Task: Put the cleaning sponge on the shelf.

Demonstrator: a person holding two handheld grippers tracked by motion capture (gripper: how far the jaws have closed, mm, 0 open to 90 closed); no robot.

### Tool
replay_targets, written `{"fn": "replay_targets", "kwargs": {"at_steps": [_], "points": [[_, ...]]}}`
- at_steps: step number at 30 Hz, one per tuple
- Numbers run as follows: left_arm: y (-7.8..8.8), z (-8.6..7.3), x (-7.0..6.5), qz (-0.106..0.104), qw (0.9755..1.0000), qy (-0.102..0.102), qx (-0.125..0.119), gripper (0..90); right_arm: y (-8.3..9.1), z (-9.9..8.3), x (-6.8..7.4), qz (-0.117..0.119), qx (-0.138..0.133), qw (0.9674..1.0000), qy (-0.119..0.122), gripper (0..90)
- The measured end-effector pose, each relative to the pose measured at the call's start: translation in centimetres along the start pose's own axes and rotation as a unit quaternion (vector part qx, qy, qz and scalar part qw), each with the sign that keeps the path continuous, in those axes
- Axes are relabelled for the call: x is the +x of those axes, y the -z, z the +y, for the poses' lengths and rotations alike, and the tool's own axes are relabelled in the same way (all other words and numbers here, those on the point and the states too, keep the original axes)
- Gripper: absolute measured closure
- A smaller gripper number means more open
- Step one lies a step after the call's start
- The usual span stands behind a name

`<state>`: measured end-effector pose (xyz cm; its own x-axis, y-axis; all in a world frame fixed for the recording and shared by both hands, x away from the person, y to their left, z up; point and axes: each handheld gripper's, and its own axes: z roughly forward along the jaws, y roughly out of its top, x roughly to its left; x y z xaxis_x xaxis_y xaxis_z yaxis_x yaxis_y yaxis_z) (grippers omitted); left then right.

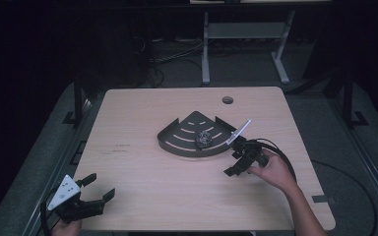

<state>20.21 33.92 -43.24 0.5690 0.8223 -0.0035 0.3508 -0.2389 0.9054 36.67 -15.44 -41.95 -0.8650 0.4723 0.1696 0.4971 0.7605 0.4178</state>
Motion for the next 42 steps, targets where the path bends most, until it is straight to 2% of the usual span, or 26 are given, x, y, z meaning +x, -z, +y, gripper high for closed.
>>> {"fn": "replay_targets", "kwargs": {"at_steps": [4, 42], "points": [[0.0, 0.0, 0.0, -0.001, 1.0, -0.002, 0.001, 13.3, 0.1, -0.4, 0.2, -0.001, -0.007, 1.0, 0.0, 18.8], [-0.2, 0.0, -0.1, -0.003, 1.0, -0.004, 0.005, 13.3, 0.5, -5.2, 1.3, -0.005, -0.021, 0.9995, -0.025, 18.8]]}}
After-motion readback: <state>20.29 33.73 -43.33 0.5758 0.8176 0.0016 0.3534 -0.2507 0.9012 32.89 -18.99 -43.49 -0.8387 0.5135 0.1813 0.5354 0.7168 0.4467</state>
